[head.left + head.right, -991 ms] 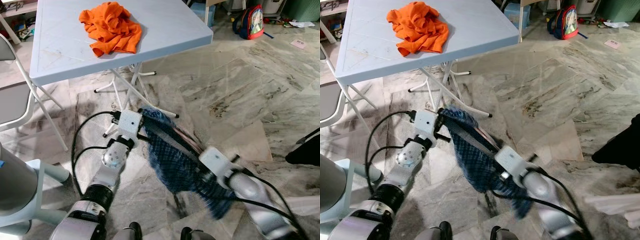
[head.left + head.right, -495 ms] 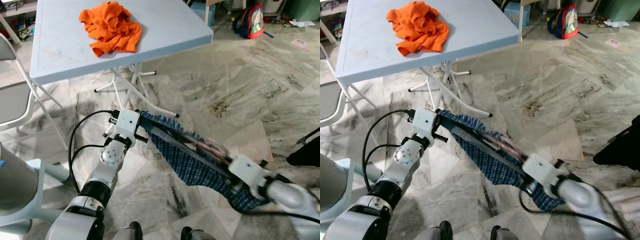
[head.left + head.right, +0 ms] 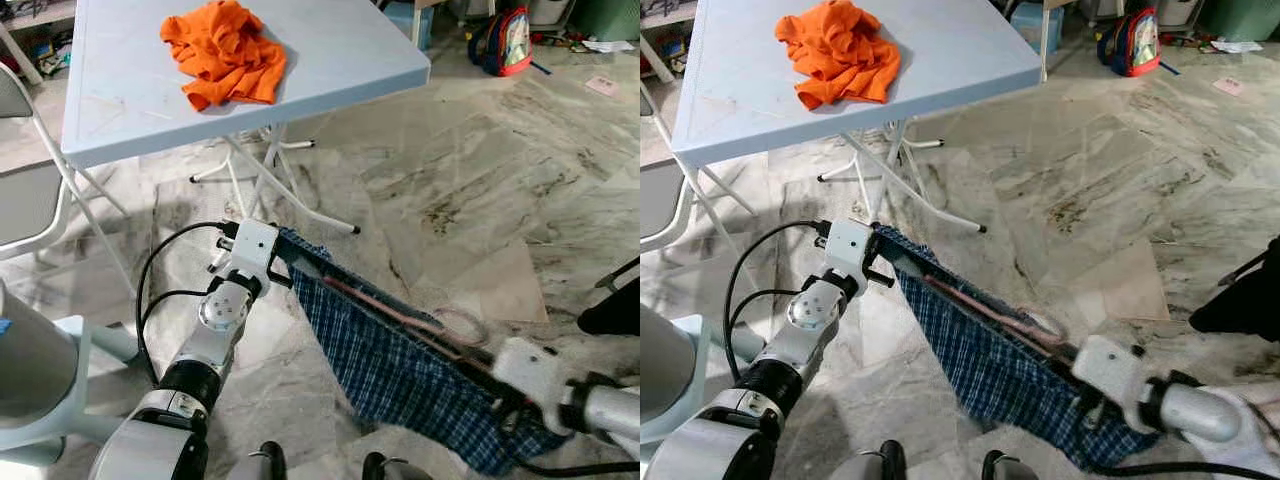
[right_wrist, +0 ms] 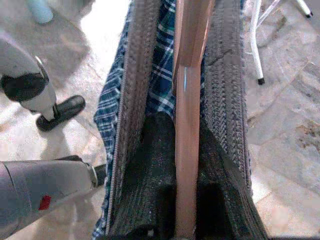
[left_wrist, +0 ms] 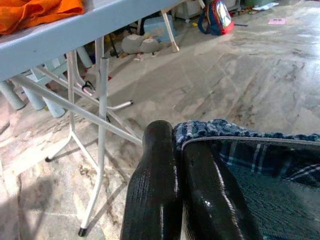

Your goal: Hang hanger

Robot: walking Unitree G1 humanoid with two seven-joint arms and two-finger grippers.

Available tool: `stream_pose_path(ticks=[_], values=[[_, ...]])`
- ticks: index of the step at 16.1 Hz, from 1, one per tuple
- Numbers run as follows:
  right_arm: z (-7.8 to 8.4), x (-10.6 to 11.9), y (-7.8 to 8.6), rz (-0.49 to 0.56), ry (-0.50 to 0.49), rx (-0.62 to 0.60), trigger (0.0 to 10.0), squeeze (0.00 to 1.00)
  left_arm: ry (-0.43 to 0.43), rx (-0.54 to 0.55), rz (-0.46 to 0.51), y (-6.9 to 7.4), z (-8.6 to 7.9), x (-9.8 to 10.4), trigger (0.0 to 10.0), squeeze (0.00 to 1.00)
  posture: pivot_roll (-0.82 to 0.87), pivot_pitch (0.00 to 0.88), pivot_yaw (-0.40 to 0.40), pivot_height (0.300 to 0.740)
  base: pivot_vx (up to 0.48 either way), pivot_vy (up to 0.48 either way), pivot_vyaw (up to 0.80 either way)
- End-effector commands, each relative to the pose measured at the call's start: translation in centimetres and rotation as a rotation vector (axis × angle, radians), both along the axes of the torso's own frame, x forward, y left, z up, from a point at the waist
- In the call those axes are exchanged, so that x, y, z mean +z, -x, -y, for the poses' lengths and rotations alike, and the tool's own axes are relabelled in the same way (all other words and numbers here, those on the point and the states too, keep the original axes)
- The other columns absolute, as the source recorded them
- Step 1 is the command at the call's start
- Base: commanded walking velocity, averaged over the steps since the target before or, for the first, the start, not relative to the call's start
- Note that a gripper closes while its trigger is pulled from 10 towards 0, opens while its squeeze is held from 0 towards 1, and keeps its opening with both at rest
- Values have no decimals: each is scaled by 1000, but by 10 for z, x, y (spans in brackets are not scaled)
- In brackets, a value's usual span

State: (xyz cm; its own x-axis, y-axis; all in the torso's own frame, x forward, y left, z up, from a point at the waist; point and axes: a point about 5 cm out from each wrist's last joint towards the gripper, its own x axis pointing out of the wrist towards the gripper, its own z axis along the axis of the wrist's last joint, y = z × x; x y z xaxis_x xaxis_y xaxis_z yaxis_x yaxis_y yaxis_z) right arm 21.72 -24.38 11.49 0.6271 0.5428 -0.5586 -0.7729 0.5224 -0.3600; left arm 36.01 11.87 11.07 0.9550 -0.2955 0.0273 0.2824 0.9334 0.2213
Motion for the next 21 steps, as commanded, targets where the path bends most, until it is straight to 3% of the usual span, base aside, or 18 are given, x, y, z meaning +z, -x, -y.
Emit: stream_pose_path(ticks=[1,5,8,10,13,16,18,21], values=[[11,4,4,-32,-4,-25,10000,0,25,95,-13,-2,-21,-1,0,0,-53,236,68,740,0,0,0],[11,30,-4,42,-173,-72,10000,0,36,96,-56,1,-19,-10,0,0,-55,237,69,740,0,0,0],[5,34,-7,66,-275,-96,10000,0,43,99,-65,1,-18,-11,0,0,-56,238,66,740,0,0,0],[-2,41,-15,114,-406,-144,10000,0,53,99,-69,2,-17,-12,0,0,-56,237,64,740,0,0,0],[-8,48,-33,232,-500,-248,10000,0,60,88,-73,4,-12,-14,0,0,-57,237,62,740,0,0,0],[-22,52,-50,300,-583,-334,10000,0,68,77,-74,6,-6,-17,0,0,-55,237,59,740,0,0,0],[-39,58,-63,348,-656,-371,10000,0,73,74,-74,7,-3,-17,0,0,-54,239,54,740,0,0,0],[-50,68,-77,429,-731,-451,10000,0,80,72,-75,9,0,-19,0,0,-51,240,50,740,0,0,0]])
